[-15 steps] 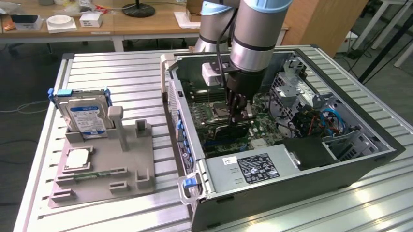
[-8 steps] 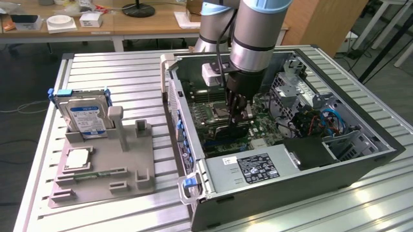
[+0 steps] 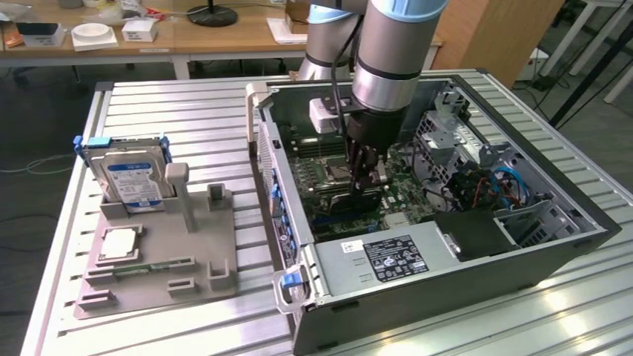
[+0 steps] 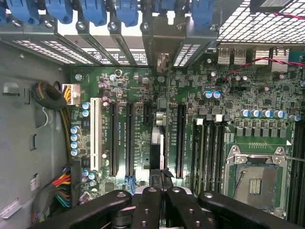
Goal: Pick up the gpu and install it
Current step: 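Press down on the gpu until it lock into place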
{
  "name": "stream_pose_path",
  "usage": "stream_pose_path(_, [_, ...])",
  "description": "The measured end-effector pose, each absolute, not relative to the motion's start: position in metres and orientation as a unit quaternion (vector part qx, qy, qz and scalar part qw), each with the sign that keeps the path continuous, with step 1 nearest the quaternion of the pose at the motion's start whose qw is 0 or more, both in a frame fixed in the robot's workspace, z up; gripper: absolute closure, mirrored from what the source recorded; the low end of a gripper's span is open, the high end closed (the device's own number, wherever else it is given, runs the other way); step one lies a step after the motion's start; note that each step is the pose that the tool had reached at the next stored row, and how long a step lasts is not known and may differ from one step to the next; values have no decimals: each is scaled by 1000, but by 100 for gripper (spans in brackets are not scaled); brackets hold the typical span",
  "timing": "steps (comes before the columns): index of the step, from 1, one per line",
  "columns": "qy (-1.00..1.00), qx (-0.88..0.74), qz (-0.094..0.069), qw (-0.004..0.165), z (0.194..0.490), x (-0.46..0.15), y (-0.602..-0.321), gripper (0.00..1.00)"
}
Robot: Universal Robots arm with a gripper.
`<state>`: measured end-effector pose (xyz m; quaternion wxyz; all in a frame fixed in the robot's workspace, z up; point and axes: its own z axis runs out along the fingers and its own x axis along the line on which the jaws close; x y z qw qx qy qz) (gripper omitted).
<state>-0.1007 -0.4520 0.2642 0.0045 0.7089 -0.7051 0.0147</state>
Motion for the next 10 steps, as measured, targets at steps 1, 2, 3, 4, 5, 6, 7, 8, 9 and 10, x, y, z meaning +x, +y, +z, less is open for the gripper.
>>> stream_pose_path(1, [-705, 709, 15, 4, 265, -101, -452, 89])
stream_pose_path(2, [-705, 709, 15, 4, 266, -101, -452, 89])
stream_pose_path(3, [-705, 709, 15, 4, 266, -101, -452, 89])
stream_pose_path(4, [-705, 709, 15, 5, 266, -101, -452, 89])
stream_pose_path(5, [-705, 709, 15, 5, 267, -101, -452, 89])
stream_pose_path(6, [-705, 709, 15, 5, 268, -102, -452, 89])
stream_pose_path(7, [-705, 709, 15, 5, 268, -102, -452, 89])
stream_pose_path(8, [-705, 709, 15, 5, 268, -103, -452, 89])
stream_pose_path(9, [-705, 709, 15, 4, 268, -103, -452, 89])
stream_pose_path(10, [-705, 709, 15, 4, 269, -104, -452, 89])
